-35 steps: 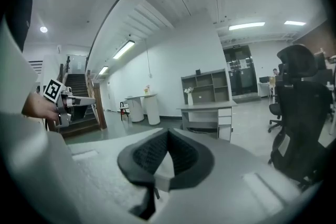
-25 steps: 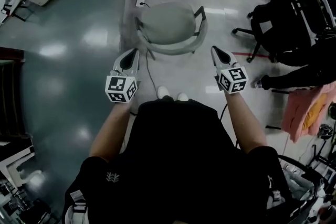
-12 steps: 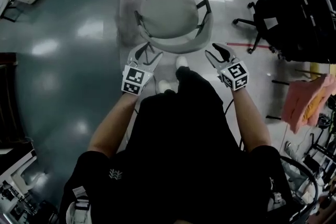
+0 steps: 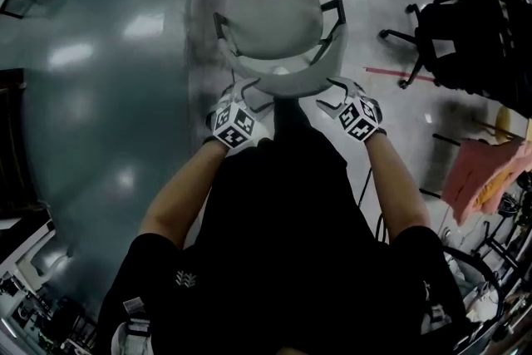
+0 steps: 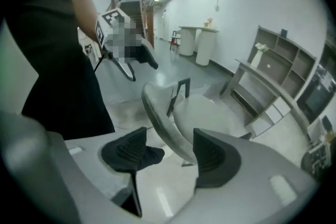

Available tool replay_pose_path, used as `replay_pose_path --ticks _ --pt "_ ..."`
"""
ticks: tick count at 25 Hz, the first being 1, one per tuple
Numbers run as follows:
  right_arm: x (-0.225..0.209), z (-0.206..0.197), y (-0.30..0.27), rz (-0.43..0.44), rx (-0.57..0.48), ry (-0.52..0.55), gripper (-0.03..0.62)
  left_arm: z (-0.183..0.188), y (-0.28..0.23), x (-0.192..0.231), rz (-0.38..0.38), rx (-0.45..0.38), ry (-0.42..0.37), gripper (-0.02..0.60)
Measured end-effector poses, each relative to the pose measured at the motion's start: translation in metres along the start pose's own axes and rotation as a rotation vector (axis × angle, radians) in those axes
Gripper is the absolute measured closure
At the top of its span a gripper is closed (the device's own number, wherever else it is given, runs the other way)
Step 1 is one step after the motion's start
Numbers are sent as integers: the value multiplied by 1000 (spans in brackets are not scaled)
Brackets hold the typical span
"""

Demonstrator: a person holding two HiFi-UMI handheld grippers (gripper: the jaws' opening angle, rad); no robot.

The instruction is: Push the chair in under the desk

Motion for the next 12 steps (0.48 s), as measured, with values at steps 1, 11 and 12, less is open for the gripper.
replay_pose_path --ticks 1,11,12 --pt "-2 -2 -8 14 24 50 324 0 -10 1 -17 29 -22 262" --pt "-7 -20 -71 123 171 313 327 -8 -92 17 -55 293 -89 337" --pt "-8 -18 -75 113 179 310 334 -10 -96 18 -64 314 -96 345"
Point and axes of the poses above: the fingertips, and each gripper's own axes: y backward along the fingers, x to its left, z out of its top, the point moved 10 cm from there along y, backward along the fingers, and after that the axes turned 11 degrees about -z, right-handed, at the moved point
